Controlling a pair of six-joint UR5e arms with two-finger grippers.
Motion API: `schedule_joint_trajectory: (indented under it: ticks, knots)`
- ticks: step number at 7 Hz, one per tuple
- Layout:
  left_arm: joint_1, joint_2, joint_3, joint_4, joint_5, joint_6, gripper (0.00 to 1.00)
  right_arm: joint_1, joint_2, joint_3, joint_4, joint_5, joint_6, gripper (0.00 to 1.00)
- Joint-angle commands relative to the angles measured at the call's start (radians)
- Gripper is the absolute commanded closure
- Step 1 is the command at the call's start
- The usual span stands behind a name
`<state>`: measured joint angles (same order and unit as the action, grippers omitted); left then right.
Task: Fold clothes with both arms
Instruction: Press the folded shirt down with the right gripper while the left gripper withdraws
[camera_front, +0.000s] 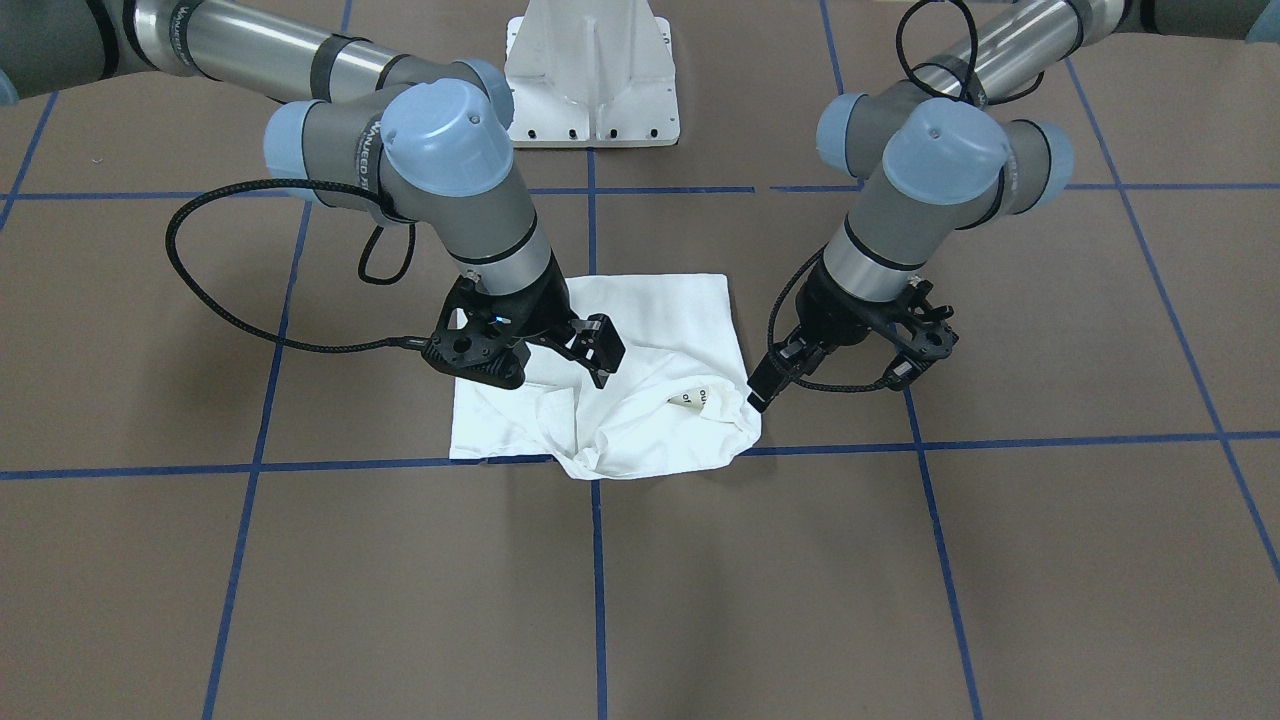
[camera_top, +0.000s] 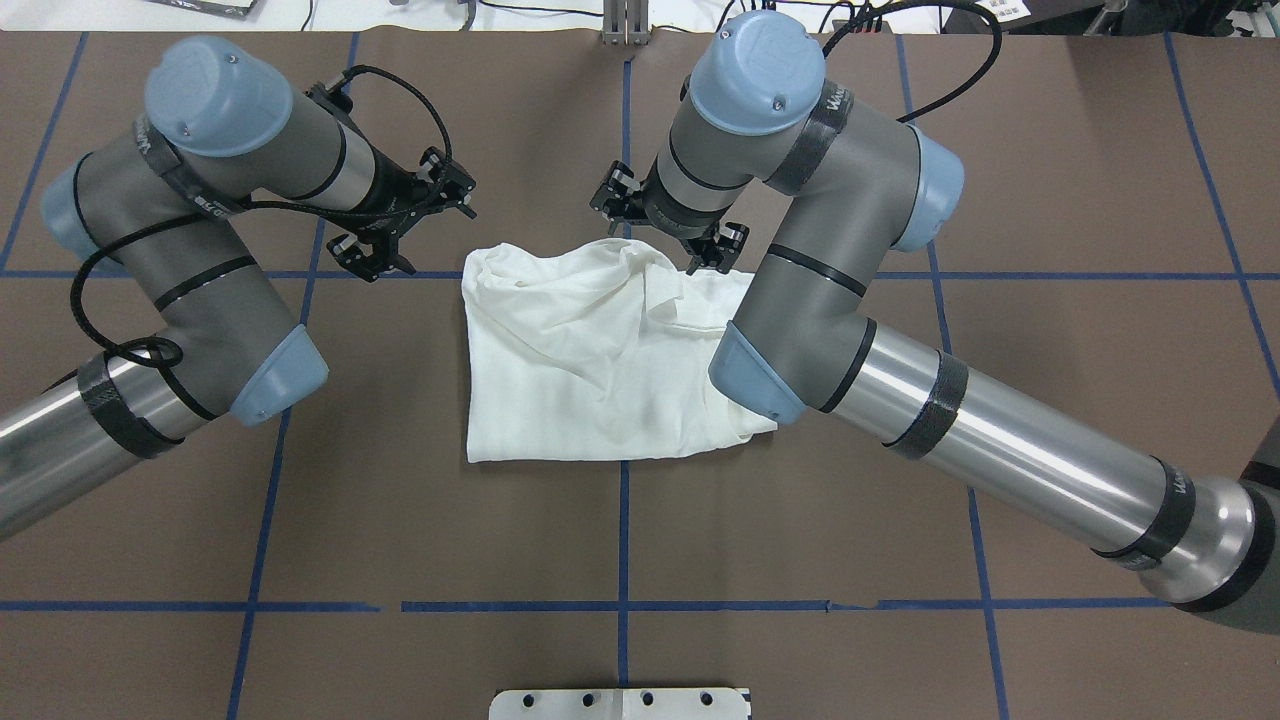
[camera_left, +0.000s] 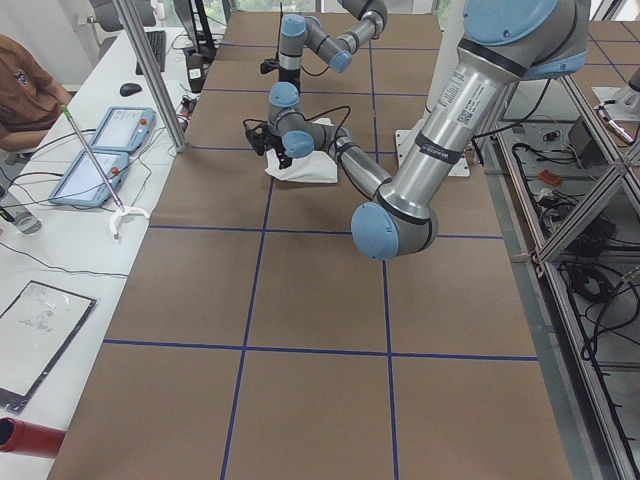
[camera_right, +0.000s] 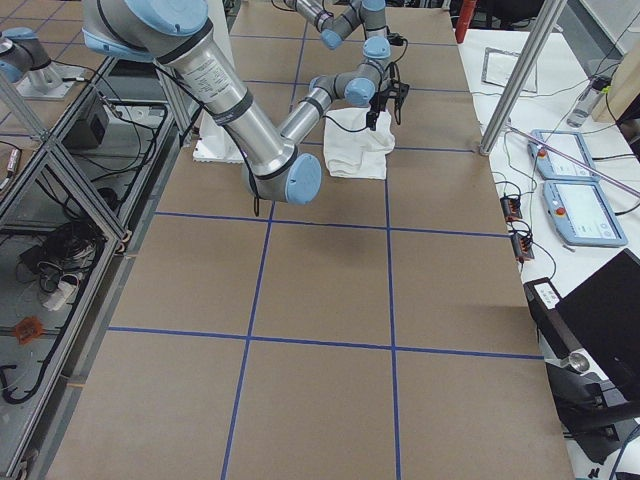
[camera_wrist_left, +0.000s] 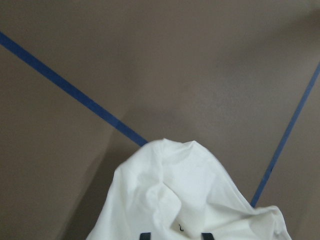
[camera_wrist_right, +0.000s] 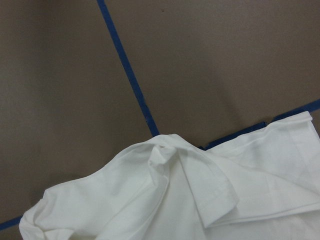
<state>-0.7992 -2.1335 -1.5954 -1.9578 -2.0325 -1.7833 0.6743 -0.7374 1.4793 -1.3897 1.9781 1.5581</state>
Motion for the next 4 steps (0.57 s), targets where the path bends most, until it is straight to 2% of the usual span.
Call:
schedule_joint_trajectory:
  ticks: [1,2,4]
  knots:
    - [-0.023,0.009,-0.003,0.010,-0.009,0.045,0.00,-0.057,0.000,-0.002,-0.003,-0.098,-0.152,0.00]
    - [-0.032,0.014,-0.003,0.010,-0.008,0.073,0.00,-0.080,-0.014,-0.002,-0.009,-0.155,-0.315,0.01]
    - [-0.032,0.024,-0.003,0.008,-0.009,0.077,0.00,-0.102,-0.046,-0.011,-0.011,-0.197,-0.641,0.02]
